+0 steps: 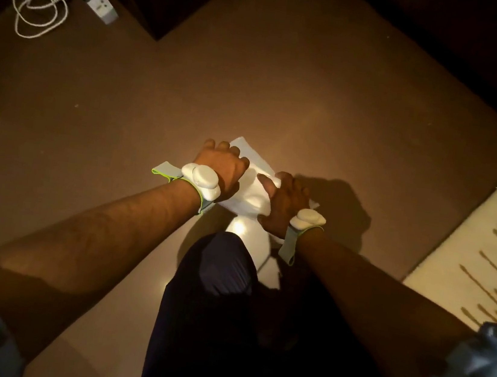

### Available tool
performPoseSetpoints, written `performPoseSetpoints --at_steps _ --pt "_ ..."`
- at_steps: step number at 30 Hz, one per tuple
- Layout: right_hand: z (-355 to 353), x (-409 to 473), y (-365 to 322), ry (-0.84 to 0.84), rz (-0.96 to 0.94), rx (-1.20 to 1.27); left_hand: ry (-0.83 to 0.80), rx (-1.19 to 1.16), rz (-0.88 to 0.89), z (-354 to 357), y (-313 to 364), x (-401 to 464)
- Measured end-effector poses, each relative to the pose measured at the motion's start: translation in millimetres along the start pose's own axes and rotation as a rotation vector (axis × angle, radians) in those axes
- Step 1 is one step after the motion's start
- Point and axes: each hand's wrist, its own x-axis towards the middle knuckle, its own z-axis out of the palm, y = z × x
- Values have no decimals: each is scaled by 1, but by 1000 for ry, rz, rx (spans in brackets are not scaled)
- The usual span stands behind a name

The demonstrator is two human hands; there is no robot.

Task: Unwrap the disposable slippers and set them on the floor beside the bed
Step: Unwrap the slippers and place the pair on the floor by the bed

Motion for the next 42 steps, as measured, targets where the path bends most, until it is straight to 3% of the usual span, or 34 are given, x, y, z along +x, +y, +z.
performPoseSetpoints --at_steps 4,7,11,17,22,28,32,35,39,42 --pt "-16 -12 22 211 -56 53 4 -32 44 -12 10 5" --pt "-33 -10 28 505 14 238 51 -116 118 -26 14 7" --pt "-74 -15 55 429 -61 112 144 -124 205 -48 36 7" --pt "-72 -42 28 424 -20 299 107 -59 248 -39 66 1" --pt "-54 -47 -8 83 27 483 -41 -9 219 -17 53 -21" --pt "-27 -48 -35 -56 108 691 -146 99 196 9 36 -36" --pt "-21 -51 -19 -163 52 608 -99 129 160 12 23 -36" --pt "-29 -48 -15 -77 48 561 -20 135 151 -1 12 -28" --pt "-62 -33 -5 294 75 513 61 89 105 -36 4 -6" --pt "-93 -20 8 272 -3 498 93 -16 38 -55 4 5"
